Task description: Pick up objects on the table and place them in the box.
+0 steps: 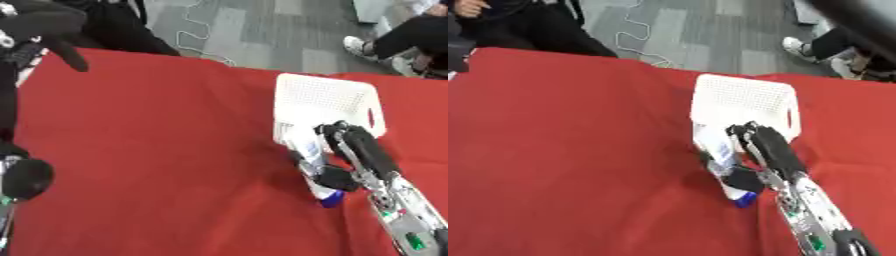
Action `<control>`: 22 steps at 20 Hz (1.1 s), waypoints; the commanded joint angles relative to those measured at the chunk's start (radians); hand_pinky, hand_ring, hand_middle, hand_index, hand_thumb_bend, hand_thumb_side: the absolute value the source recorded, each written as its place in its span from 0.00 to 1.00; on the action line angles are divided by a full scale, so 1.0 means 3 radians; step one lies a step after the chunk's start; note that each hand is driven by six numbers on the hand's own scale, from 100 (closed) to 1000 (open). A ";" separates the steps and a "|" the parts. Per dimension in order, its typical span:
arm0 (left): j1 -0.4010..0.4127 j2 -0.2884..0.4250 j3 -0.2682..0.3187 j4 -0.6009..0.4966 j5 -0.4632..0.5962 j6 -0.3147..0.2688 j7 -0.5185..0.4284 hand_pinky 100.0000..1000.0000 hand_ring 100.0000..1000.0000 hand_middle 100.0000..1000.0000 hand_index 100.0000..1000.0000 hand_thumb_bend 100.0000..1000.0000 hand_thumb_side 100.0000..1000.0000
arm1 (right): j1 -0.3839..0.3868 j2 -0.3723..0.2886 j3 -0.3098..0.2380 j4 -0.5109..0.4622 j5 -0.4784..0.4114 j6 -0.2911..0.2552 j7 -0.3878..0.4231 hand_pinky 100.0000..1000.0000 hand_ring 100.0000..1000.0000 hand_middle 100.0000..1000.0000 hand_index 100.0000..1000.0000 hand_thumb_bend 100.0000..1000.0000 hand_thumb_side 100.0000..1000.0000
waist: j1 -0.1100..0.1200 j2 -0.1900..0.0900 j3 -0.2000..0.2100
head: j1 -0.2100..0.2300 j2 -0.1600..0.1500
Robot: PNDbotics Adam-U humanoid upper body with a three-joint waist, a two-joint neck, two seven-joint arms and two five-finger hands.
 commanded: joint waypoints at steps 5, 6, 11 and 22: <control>-0.0034 0.0043 0.0030 -0.0045 0.0019 -0.0001 0.0018 0.60 0.37 0.63 0.77 0.52 1.00 | -0.0046 -0.0126 -0.0128 -0.0260 -0.0203 0.0048 -0.0113 0.00 0.00 0.03 0.25 0.11 0.70 | 0.0014 -0.0041 -0.0009 | 0.0046 -0.0011; -0.0032 0.0045 0.0031 -0.0045 0.0019 0.0000 0.0021 0.60 0.36 0.63 0.77 0.52 1.00 | -0.0053 -0.0153 -0.0139 -0.0262 -0.0223 0.0030 -0.0149 0.00 0.00 0.03 0.25 0.11 0.71 | 0.0012 -0.0044 -0.0011 | 0.0049 -0.0011; -0.0025 0.0043 0.0034 -0.0045 0.0022 0.0002 0.0027 0.60 0.37 0.63 0.78 0.52 1.00 | -0.0074 -0.0289 -0.0173 -0.0263 -0.0331 -0.0067 -0.0322 0.00 0.00 0.03 0.25 0.10 0.71 | 0.0013 -0.0052 -0.0012 | 0.0051 -0.0011; -0.0015 0.0050 0.0033 -0.0045 0.0037 -0.0003 0.0052 0.60 0.37 0.63 0.78 0.52 1.00 | -0.0054 -0.0681 -0.0260 -0.0263 -0.0462 -0.0243 -0.0718 0.00 0.00 0.02 0.23 0.06 0.73 | 0.0009 -0.0064 -0.0015 | 0.0040 -0.0011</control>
